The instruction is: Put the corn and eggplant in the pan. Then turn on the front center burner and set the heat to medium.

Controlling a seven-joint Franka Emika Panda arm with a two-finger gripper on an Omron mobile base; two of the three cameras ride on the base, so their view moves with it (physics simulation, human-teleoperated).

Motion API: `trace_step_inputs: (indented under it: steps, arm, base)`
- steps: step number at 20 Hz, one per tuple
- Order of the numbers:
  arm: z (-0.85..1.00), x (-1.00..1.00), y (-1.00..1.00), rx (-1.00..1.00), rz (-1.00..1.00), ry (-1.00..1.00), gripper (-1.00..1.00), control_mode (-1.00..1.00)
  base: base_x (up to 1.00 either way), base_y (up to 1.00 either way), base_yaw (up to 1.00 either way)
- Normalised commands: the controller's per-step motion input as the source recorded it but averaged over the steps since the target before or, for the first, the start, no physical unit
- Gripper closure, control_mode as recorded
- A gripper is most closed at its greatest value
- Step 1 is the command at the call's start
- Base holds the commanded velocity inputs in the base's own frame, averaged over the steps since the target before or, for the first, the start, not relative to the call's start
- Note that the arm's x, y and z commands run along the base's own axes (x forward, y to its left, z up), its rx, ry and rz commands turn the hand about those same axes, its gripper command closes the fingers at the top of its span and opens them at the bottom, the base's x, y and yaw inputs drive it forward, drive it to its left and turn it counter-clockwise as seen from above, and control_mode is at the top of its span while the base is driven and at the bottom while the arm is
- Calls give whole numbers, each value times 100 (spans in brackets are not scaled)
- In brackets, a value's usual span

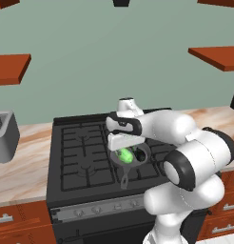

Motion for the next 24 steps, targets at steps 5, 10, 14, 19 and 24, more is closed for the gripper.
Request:
trace_step_inputs:
  steps: [5, 10, 14, 19, 24]
  arm:
    - [0, 0, 0, 0, 0, 0, -100, -100]
    - [29, -27, -17, 0, 0, 0, -100, -100]
    - [36, -44, -30, 0, 0, 0, -100, -100]
    - [31, -38, -31, 1, 0, 0, -100, -100]
    - [10, -37, -22, 0, 0, 0, -100, -100]
  base:
    - [0, 0, 0]
    - [0, 0, 0]
    - [0, 0, 0]
    - [0, 0, 0]
    - [0, 0, 0]
